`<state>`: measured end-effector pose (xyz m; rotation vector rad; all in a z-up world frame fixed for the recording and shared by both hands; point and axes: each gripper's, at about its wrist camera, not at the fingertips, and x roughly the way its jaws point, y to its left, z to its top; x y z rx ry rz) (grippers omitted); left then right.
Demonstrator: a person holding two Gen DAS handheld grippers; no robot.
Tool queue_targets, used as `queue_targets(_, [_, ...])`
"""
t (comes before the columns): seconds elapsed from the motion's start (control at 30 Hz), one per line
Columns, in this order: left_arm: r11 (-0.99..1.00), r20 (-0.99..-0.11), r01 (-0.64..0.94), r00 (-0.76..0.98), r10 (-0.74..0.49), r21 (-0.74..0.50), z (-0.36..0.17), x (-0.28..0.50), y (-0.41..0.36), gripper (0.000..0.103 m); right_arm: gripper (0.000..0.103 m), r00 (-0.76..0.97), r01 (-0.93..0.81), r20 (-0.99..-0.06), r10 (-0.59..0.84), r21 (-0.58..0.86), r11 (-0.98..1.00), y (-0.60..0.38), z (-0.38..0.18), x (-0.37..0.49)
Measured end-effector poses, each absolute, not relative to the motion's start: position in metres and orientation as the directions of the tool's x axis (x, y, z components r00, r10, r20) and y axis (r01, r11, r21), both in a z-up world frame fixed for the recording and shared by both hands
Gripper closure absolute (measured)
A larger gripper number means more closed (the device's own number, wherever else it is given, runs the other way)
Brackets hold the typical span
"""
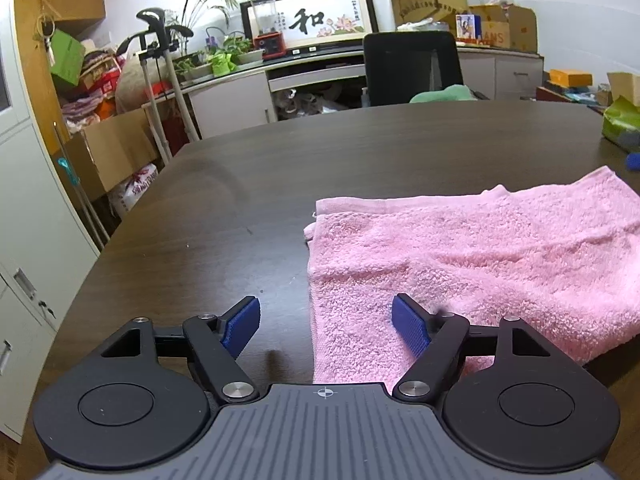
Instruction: Fold towel
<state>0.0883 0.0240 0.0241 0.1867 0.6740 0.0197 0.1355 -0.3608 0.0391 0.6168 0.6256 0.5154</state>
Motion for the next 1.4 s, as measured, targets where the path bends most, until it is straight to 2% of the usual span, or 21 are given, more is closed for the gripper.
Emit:
queue_targets(0.17, [0.986, -0.630, 0.046, 0.774, 0.065, 0.159, 0.025, 0.090, 0.027, 0.028, 0.040, 0.564, -0.268, -0.373, 0.737, 0.762, 0.590, -0.347, 0.024, 0.131])
queue_targets(0.23, [0.988, -0.636, 0.051, 0.770, 0.052, 0.143, 0.024, 0.091, 0.030, 0.028, 0.042, 0.525, -0.201, -0.454, 0.720, 0.756, 0.623, -0.342, 0.009, 0.137])
queue_targets(0.27, [0.989, -0.636, 0.054, 0.770, 0.048, 0.141, 0.024, 0.091, 0.031, 0.028, 0.048, 0.527, -0.197, -0.471, 0.707, 0.742, 0.641, -0.342, 0.007, 0.138])
queue_targets(0.33, [0.988, -0.638, 0.068, 0.769, 0.036, 0.137, 0.024, 0.089, 0.036, 0.027, 0.051, 0.532, -0.214, -0.474, 0.701, 0.726, 0.653, -0.346, 0.006, 0.139])
queue_targets(0.43, [0.981, -0.620, 0.110, 0.784, 0.014, 0.161, 0.021, 0.083, 0.039, 0.027, 0.078, 0.554, -0.233, -0.521, 0.649, 0.652, 0.722, -0.348, 0.007, 0.139])
queue_targets(0.47, [0.977, -0.612, 0.127, 0.791, 0.005, 0.172, 0.020, 0.080, 0.040, 0.027, 0.084, 0.558, -0.227, -0.533, 0.636, 0.639, 0.735, -0.348, 0.006, 0.139])
queue_targets(0.53, [0.969, -0.602, 0.157, 0.799, -0.011, 0.192, 0.019, 0.075, 0.041, 0.027, 0.084, 0.555, -0.244, -0.547, 0.627, 0.613, 0.751, -0.347, 0.006, 0.144])
queue_targets(0.57, [0.966, -0.599, 0.167, 0.800, -0.016, 0.198, 0.019, 0.074, 0.041, 0.027, 0.083, 0.554, -0.254, -0.550, 0.625, 0.603, 0.756, -0.345, 0.007, 0.145])
queue_targets(0.63, [0.964, -0.595, 0.170, 0.804, -0.016, 0.205, 0.018, 0.073, 0.040, 0.027, 0.070, 0.551, -0.296, -0.551, 0.627, 0.573, 0.764, -0.335, 0.012, 0.144])
queue_targets(0.67, [0.965, -0.594, 0.168, 0.804, -0.015, 0.203, 0.018, 0.073, 0.039, 0.027, 0.057, 0.557, -0.314, -0.545, 0.627, 0.561, 0.766, -0.331, 0.017, 0.141])
queue_targets(0.7, [0.967, -0.592, 0.160, 0.806, -0.011, 0.200, 0.019, 0.073, 0.039, 0.027, 0.039, 0.566, -0.328, -0.535, 0.627, 0.551, 0.767, -0.327, 0.023, 0.136])
queue_targets(0.77, [0.966, -0.572, 0.150, 0.820, -0.004, 0.209, 0.021, 0.069, 0.038, 0.028, 0.022, 0.580, -0.355, -0.517, 0.630, 0.536, 0.766, -0.319, 0.034, 0.129])
queue_targets(0.9, [0.954, -0.533, 0.192, 0.845, -0.041, 0.232, 0.025, 0.055, 0.038, 0.028, 0.020, 0.552, -0.412, -0.481, 0.681, 0.552, 0.725, -0.314, 0.043, 0.098])
queue_targets(1.1, [0.919, -0.554, 0.266, 0.830, -0.064, 0.293, 0.014, 0.049, 0.028, 0.028, 0.022, 0.491, -0.355, -0.512, 0.704, 0.621, 0.699, -0.323, 0.029, 0.094])
queue_targets(1.4, [0.925, -0.576, 0.286, 0.812, -0.096, 0.249, 0.015, 0.049, 0.038, 0.028, 0.026, 0.537, -0.352, -0.581, 0.611, 0.504, 0.789, -0.320, 0.036, 0.085])
